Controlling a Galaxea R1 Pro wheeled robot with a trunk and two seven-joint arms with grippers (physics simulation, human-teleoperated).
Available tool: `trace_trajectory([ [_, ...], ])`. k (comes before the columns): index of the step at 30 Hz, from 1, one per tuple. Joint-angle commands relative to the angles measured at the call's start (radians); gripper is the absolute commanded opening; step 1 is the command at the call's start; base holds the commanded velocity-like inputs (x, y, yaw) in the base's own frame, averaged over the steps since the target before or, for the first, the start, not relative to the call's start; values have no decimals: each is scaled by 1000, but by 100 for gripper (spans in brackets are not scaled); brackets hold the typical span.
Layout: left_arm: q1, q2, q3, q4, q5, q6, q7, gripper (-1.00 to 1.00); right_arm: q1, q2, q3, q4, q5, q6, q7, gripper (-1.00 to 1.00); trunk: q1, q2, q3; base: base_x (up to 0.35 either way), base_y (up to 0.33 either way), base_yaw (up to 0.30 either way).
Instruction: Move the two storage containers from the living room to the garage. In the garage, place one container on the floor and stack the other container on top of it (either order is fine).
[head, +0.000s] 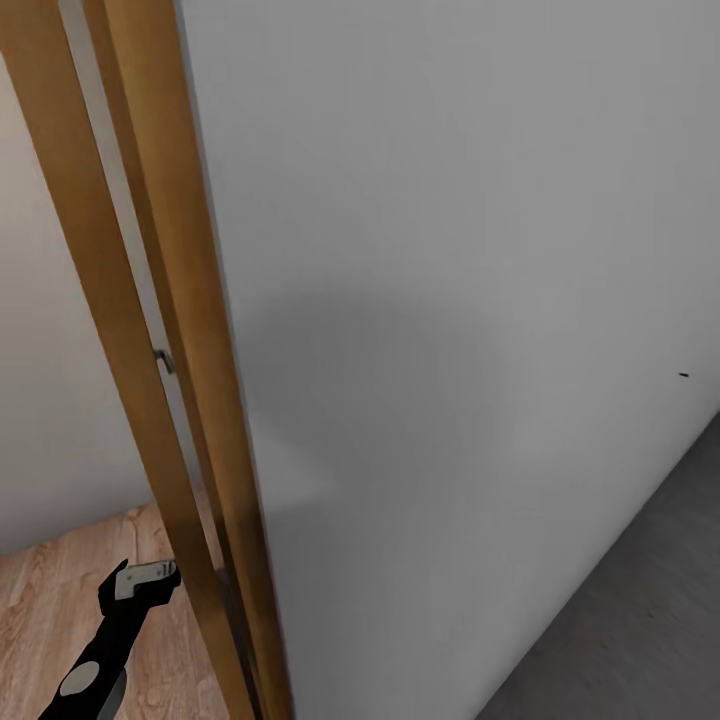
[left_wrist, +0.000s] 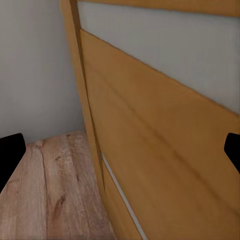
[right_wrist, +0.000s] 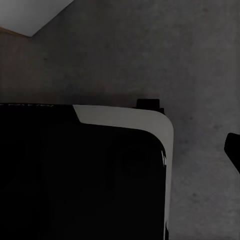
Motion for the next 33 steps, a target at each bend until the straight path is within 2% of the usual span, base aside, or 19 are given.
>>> trace_trajectory([
  [1,-1,0,3,1,2,-3,-7,100,-1,0,-5,1,0,-3,5,100,0,-1,-1,-4,0,0],
  [33,-1,0,3,1,2,-3,-7,100,-1,0,-5,1,0,-3,5,100,0,-1,-1,0,0,0],
])
